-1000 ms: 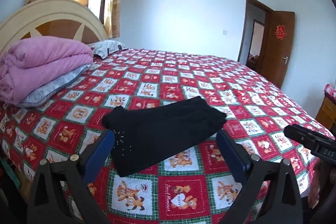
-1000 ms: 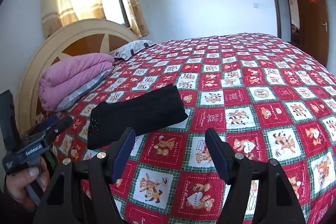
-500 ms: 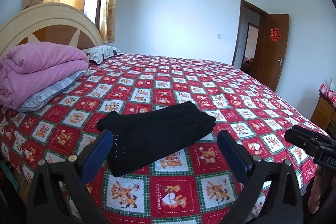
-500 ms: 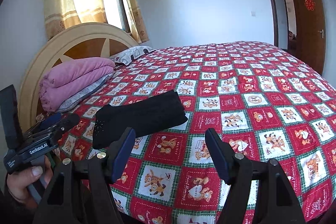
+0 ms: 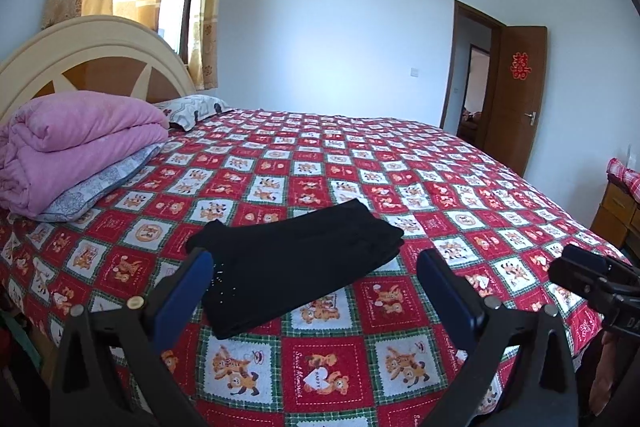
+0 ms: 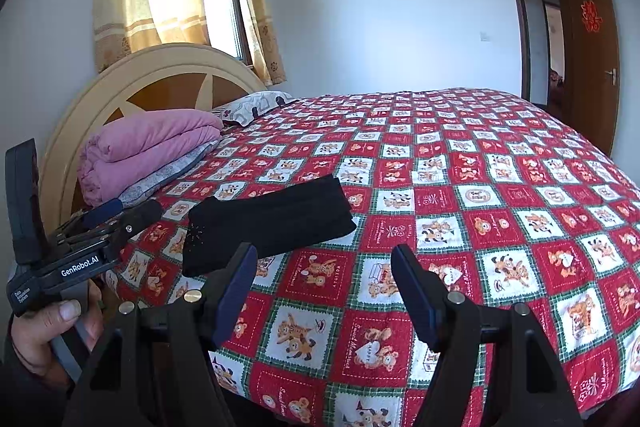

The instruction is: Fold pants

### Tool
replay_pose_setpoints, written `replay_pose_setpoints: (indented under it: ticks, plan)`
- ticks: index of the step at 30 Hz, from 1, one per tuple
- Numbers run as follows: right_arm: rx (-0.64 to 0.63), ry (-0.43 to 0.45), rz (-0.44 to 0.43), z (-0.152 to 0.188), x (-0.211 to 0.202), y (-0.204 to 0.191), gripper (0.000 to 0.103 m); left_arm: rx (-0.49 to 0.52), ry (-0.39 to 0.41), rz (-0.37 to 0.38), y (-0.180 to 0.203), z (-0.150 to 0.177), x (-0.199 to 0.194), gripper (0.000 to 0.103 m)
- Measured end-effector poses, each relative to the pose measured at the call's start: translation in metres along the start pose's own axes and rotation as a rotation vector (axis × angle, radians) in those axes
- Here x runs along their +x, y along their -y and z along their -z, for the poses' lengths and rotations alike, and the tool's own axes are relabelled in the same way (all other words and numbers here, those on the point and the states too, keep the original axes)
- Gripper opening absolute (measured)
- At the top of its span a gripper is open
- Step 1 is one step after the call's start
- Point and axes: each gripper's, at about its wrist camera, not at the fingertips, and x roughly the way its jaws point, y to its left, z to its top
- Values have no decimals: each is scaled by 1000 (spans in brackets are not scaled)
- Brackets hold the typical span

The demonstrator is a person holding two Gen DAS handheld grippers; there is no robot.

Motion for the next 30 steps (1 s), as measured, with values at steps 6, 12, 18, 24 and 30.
replay_pose_setpoints:
  ticks: [6, 12, 18, 24, 30]
  plan:
    - [-9, 37, -7, -2, -9, -4, 71, -23, 7, -21, -4, -1, -4, 103]
    - [-23, 37, -4, 0, -10, -7, 71, -20, 3, -20, -4, -1, -4, 103]
    - [-26, 52, 5, 0, -13, -6, 71, 6, 8, -23, 1, -3, -6, 103]
    - [-65, 71, 28, 0, -18, -9, 71, 9, 31, -36, 1, -7, -10, 103]
    - [-63, 75, 28, 0, -19, -8, 71, -11, 21, -76, -6, -7, -7, 103]
